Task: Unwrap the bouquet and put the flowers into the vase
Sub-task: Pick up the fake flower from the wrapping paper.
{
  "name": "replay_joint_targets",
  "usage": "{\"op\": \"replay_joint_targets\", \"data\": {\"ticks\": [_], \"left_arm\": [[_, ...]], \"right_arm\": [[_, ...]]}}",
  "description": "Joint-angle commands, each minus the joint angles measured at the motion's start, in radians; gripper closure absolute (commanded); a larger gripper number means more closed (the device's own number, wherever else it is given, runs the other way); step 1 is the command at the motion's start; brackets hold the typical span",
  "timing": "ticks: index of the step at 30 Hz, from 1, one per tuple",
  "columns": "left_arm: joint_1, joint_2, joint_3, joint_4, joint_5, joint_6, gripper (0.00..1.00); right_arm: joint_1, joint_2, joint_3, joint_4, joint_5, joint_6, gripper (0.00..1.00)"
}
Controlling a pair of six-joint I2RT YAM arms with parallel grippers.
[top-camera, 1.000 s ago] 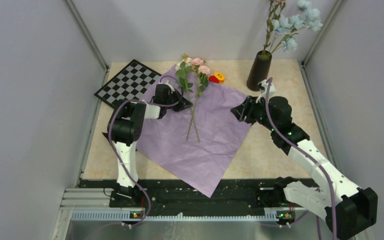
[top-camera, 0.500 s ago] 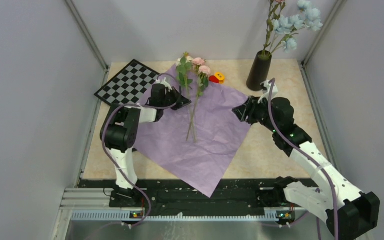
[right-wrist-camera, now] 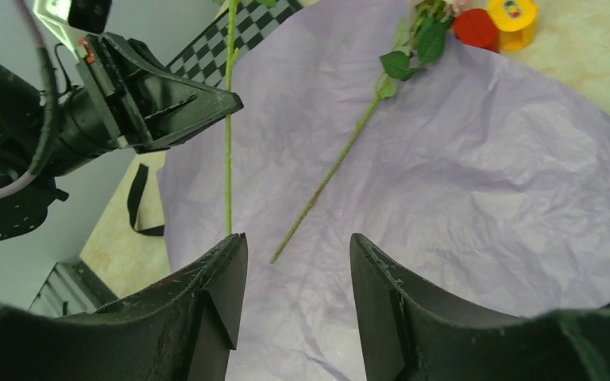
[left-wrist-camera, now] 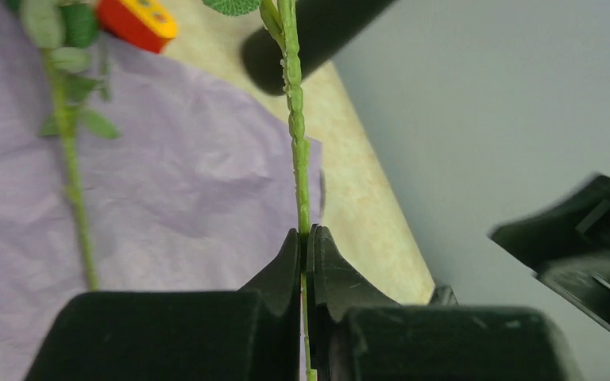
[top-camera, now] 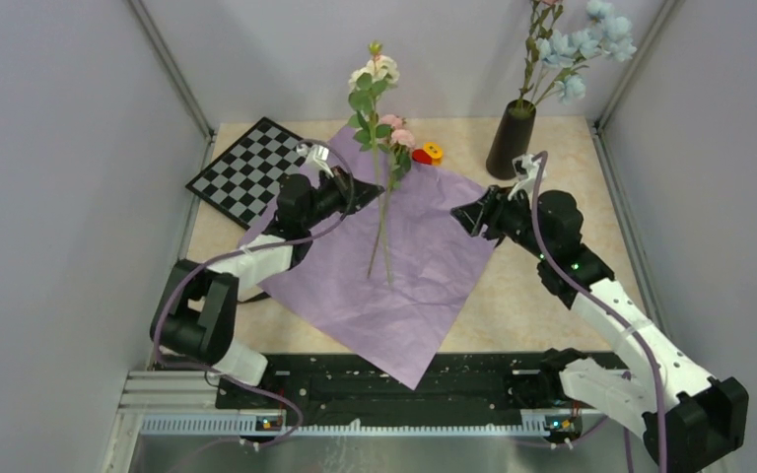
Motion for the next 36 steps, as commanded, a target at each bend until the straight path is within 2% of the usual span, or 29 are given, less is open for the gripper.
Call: {"op": "replay_joint_targets", "data": {"ticks": [1,4,8,16,24,36], "left_arm": [[-0.079,-0.175,-0.035,0.024,0.008,0.045,1.0],[-0.144,-0.274,-0.065,-0.025,-0.013,0.055,1.0],[-0.218,-0.384,-0.136,-0.013,-0.039,0.021,1.0],[-0.306,-0.473,-0.185,-0.001,-0.049,0.036,1.0],[-0.346,-0.465,-0.159,-0.005,-0.05,0.061,1.0],[-0.353,-0.451,-0.155,0.01,-0.036,0.057,1.0]], "right_arm": [[0.005,0.045,0.028,0.155,-0.141,0.051,0.47],[0.005,0.093,0.048,0.229,-0.239,0.095,0.46],[0.005,0.157,0.071,0.365,-0.36,0.191,0.44],[0.008,0.269,0.113,0.632,-0.509,0.373,0.39],[0.038,0.344,0.175,0.663,-0.574,0.399,0.37],[0.062,0.394,0.175,0.711,-0.594,0.44,0.46]]}}
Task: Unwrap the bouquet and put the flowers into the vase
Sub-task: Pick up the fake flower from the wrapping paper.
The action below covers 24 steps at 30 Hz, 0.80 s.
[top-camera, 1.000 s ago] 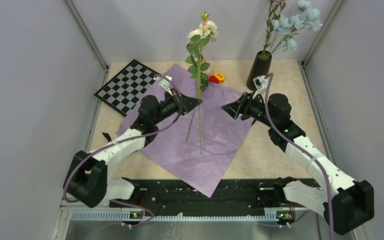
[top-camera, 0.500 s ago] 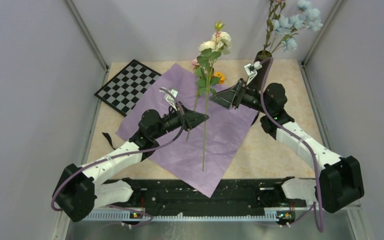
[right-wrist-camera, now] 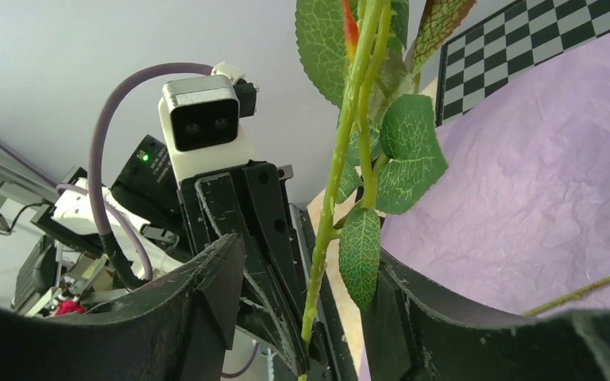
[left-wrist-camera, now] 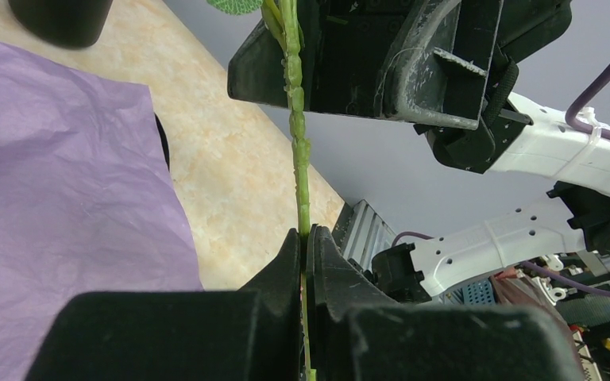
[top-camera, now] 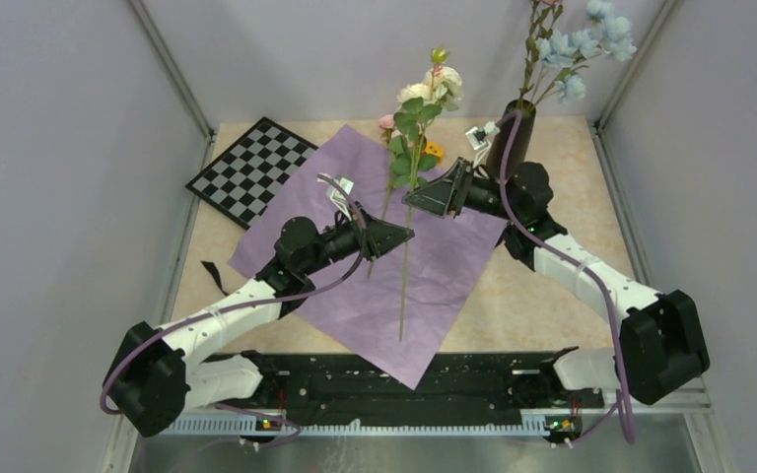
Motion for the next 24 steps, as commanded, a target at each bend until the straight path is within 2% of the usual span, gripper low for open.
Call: {"op": "replay_joint_targets", "data": {"ticks": [1,8,24], "left_arm": [[-0.005,-0.007,0.03,0.064,0.008,0.017,1.0],[-0.005,-0.007,0.03,0.064,0.01,0.018,1.0],[-0.005,-0.015,0.026,0.065,0.008,0.02,1.0]], "right_arm": [[0.013,0.009,0.051,0.067,-0.025,0.01,0.48],[0.013,0.014,0.055,0.057,-0.02,0.008,0.64],[0.014,0.004,0.05,0.037,-0.005,-0.006,0.91]]}}
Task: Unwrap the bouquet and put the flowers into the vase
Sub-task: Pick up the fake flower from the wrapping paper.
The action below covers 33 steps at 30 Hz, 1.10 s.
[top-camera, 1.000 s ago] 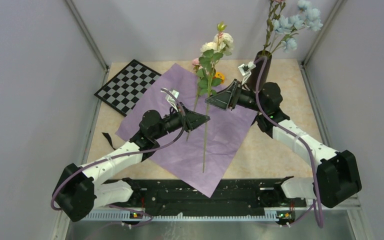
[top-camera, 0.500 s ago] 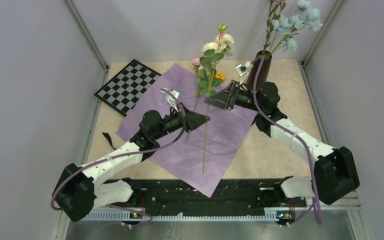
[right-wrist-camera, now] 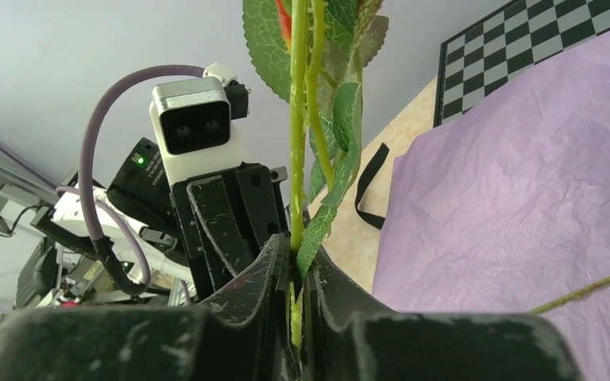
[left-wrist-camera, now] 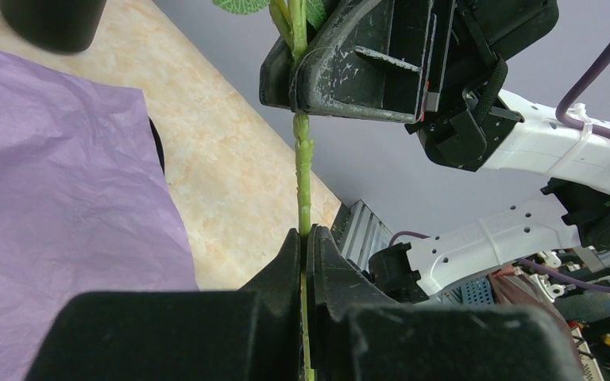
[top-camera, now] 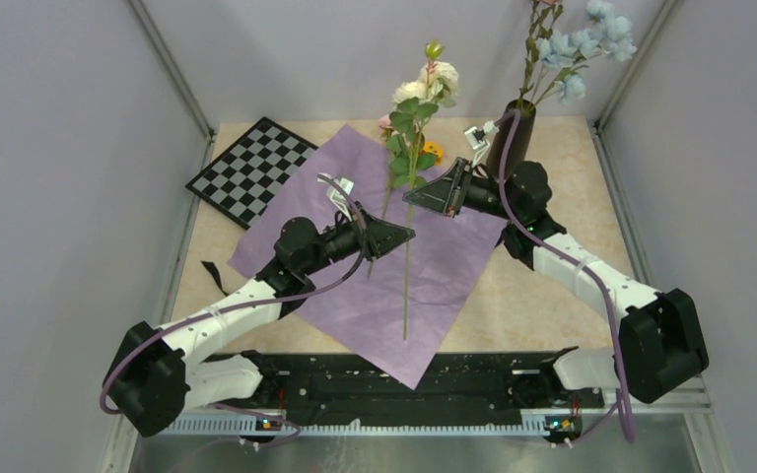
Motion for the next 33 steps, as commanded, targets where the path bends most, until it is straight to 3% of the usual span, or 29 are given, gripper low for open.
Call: {"op": "replay_joint_targets", "data": {"ticks": [1,3,11,17,21,27,33], "left_arm": [[-0.004,-0.015,0.026,0.052,0.002,0.019,1.0],[-0.004,-0.015,0.026,0.051,0.003,0.018,1.0],[-0.004,-0.008,0.028,0.027,-0.015,0.008,0.97],[-0.002,-0.016,0.039,-0.019,-0.025,0.038,0.24],[0.002,-0.063,0.064,-0.139,-0.078,0.127,0.02],[0.123,-0.16,0.142,-0.474,-0.115,0.273,0.01],[0.391,-0.208,0.241,-0.828,-0.032,0.41,0.01]], "right_arm": [[0.011,-0.007,0.044,0.035,-0.003,-0.015,0.94],[0.011,-0.008,0.044,0.032,-0.001,-0.019,1.0],[0.011,-0.021,0.043,0.002,0.012,-0.044,1.0],[0.01,-0.086,0.069,-0.153,0.092,-0.175,1.0],[0.011,-0.157,0.109,-0.358,0.218,-0.317,1.0],[0.007,-0.191,0.247,-0.703,0.536,-0.55,1.0],[-0.118,-0.167,0.352,-0.742,0.638,-0.644,1.0]]}}
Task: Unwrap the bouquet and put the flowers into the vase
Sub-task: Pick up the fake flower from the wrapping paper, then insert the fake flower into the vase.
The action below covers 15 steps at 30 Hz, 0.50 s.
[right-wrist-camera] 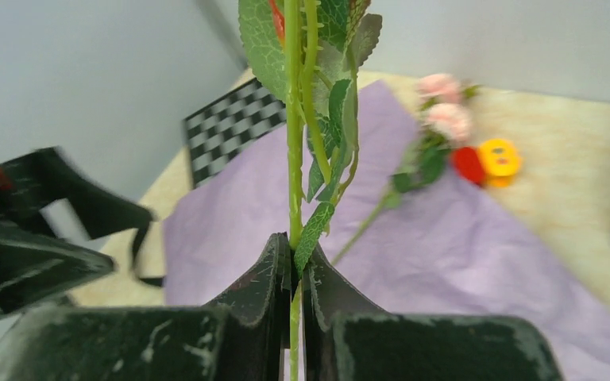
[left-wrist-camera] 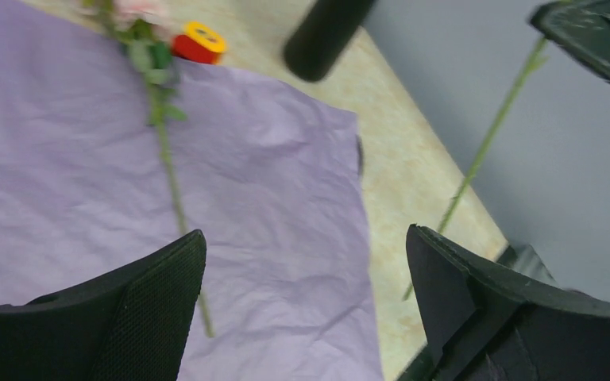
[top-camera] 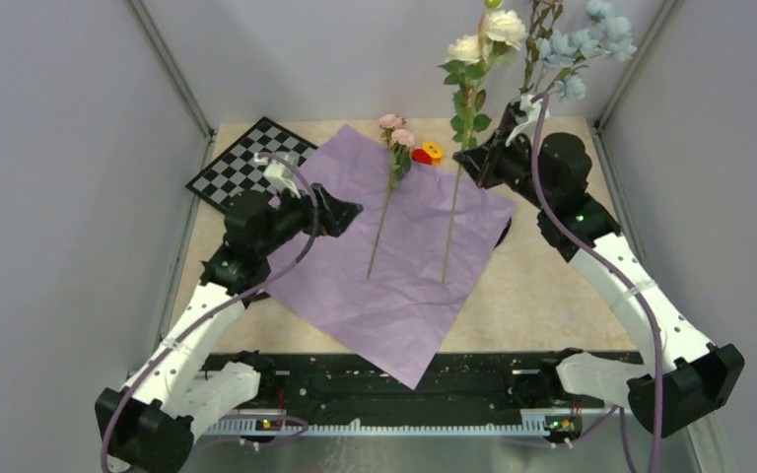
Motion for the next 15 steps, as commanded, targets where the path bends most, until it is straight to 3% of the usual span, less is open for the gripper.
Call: {"op": "replay_joint_targets", "data": {"ticks": [1,5,10,15], "left_arm": [[0.181,-0.015,0.115,-0.34,0.039,0.178,0.01],[0.292,0.028,0.181,-0.513,-0.025,0.272,0.01],[0.357,0.023,0.096,-0.412,-0.042,0.235,0.01],[0.375,0.035,0.093,-0.453,-0.248,0.314,0.01]], "right_arm": [[-0.124,0.011,0.107,-0.054,0.121,-0.112,1.0],[-0.223,0.052,0.169,0.011,0.17,-0.136,1.0],[-0.321,0.088,0.187,0.217,0.296,-0.153,1.0],[-0.393,0.186,0.263,0.369,0.327,-0.183,1.0]]}}
